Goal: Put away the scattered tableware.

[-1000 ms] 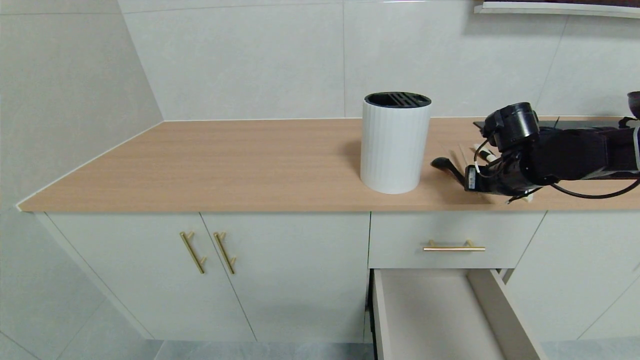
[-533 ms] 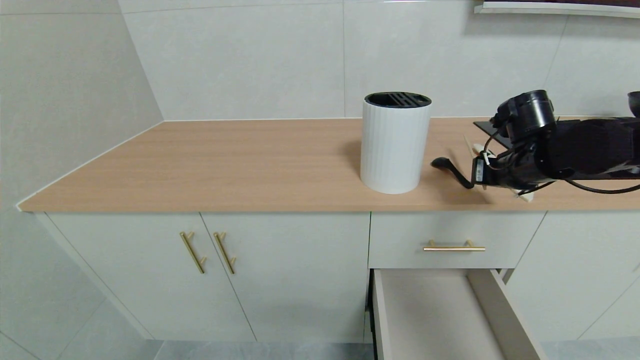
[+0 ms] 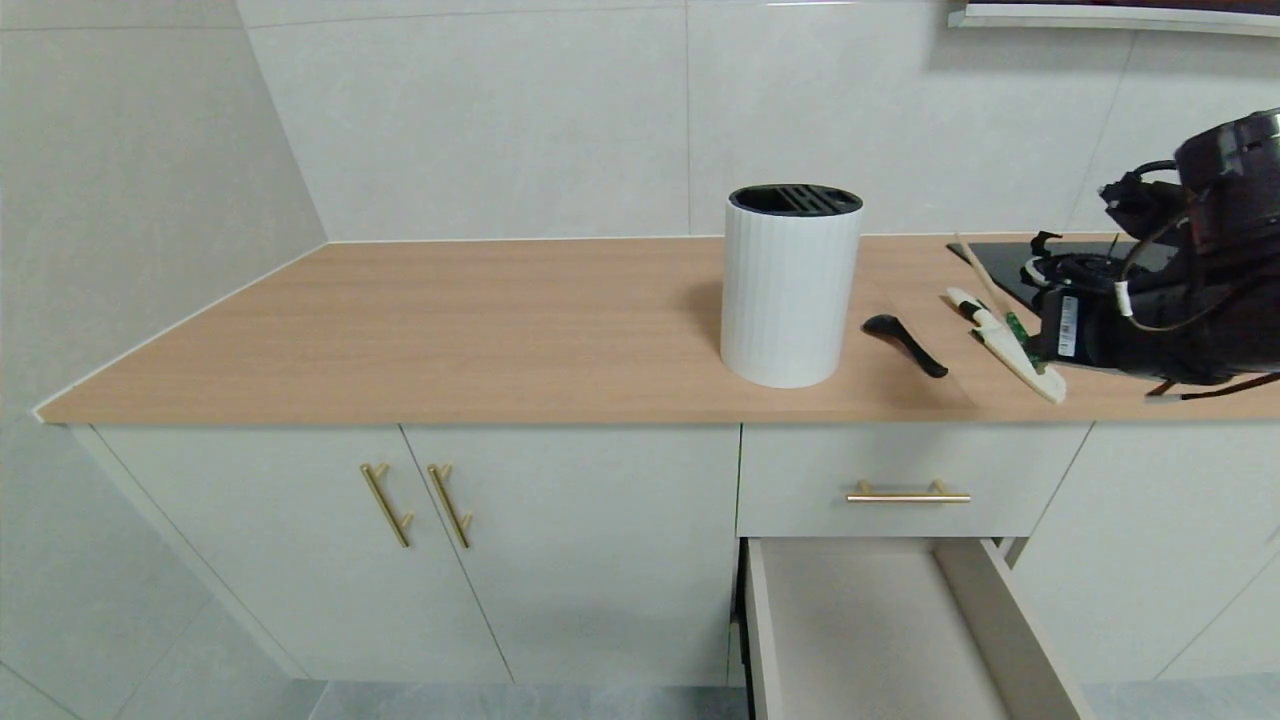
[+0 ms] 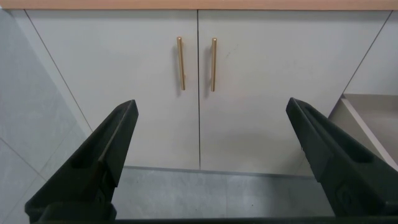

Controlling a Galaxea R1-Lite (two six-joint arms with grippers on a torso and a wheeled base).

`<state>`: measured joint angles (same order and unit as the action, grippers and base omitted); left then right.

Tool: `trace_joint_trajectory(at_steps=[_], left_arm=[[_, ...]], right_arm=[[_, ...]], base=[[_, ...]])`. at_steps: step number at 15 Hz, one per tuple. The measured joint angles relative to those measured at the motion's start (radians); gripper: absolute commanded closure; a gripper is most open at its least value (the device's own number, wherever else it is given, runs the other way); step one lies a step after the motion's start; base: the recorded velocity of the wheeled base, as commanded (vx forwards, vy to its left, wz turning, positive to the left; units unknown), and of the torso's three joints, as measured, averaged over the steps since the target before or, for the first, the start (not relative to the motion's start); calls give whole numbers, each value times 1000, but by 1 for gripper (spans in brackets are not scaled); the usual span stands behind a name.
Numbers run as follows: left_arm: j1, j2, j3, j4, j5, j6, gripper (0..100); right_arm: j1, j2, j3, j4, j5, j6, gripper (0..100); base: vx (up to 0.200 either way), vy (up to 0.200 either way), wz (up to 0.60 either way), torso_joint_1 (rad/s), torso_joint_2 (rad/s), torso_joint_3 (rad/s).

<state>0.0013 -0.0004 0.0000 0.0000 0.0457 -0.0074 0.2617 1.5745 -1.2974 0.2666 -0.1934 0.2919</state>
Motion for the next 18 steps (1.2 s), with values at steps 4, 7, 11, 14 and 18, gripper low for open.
trace_joint_trajectory(at_steps=[4,7,11,14,18], left_arm=[[0,0,0,0,0,0,0],[0,0,0,0,0,1,0],[0,0,0,0,0,1,0],[0,0,0,0,0,0,0],[0,0,0,0,0,0,0]], right_arm=[[0,-194,30,272,255,-8,100],[0,-290,44,364,390,-79,100],[10,-350,106,379,472,-170,100],[72,-357,141,380,495,-183,100],[107,-333,171,375,499,-195,100]], base=[[0,0,0,0,0,0],[0,0,0,0,0,0],[0,0,0,0,0,0],[0,0,0,0,0,0],[0,0,0,0,0,0]])
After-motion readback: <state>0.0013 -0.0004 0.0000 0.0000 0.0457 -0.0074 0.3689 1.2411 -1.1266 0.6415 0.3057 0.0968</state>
